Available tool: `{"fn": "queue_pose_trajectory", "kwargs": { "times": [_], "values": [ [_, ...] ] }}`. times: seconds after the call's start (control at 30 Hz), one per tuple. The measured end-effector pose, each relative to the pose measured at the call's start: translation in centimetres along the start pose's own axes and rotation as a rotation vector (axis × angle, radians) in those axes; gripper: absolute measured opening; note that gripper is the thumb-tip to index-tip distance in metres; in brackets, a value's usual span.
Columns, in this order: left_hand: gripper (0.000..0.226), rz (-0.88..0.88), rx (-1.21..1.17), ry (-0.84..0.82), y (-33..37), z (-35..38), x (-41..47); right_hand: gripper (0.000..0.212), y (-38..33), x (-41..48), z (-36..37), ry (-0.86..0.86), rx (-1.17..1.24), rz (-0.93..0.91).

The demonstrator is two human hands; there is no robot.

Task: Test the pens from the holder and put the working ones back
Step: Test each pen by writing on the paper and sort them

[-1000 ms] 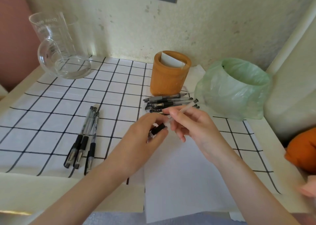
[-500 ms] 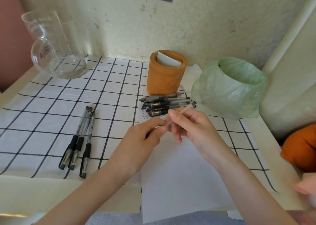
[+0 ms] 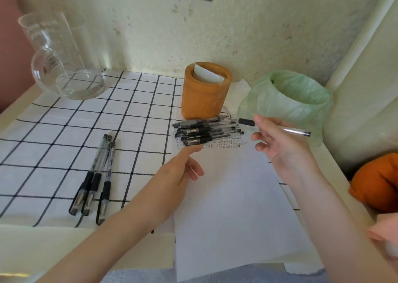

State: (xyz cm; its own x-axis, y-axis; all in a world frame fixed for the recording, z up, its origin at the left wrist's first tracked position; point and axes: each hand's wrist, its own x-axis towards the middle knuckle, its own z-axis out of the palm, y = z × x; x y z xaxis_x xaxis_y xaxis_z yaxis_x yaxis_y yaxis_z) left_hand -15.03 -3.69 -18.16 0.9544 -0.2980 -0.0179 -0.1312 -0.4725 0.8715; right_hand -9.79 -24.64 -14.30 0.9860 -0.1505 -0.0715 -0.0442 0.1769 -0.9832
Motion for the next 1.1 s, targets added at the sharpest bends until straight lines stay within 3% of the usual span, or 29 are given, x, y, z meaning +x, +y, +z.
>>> {"fn": "queue_pose_trajectory", "kwargs": {
  "times": [0.07,0.17,0.3,0.4,0.63,1.1],
  "values": [
    [0.053,0.009,-0.012,-0.027,0.0,0.1,0.0,0.021,0.6,0.7,-0.3,0.037,0.014,0.027],
    [0.054,0.043,-0.002,-0.04,0.1,0.1,0.1,0.01,1.5,1.3,-0.2,0.066,-0.047,0.018],
    [0.052,0.063,0.081,-0.01,0.2,-0.2,0.1,0.024,2.8,2.0,-0.3,0.01,-0.165,0.057],
    [0.05,0.057,0.122,0.001,0.1,-0.3,0.1,0.022,3.9,2.5,-0.7,0.082,-0.284,-0.016],
    [0.05,0.018,0.137,-0.035,-0.3,0.1,0.2,0.041,5.7,3.5,-1.1,0.242,-0.378,-0.23],
    [0.049,-0.003,0.111,-0.059,-1.0,0.4,0.4,0.03,7.3,4.6,-1.9,0.283,-0.418,-0.288]
  ]
}}
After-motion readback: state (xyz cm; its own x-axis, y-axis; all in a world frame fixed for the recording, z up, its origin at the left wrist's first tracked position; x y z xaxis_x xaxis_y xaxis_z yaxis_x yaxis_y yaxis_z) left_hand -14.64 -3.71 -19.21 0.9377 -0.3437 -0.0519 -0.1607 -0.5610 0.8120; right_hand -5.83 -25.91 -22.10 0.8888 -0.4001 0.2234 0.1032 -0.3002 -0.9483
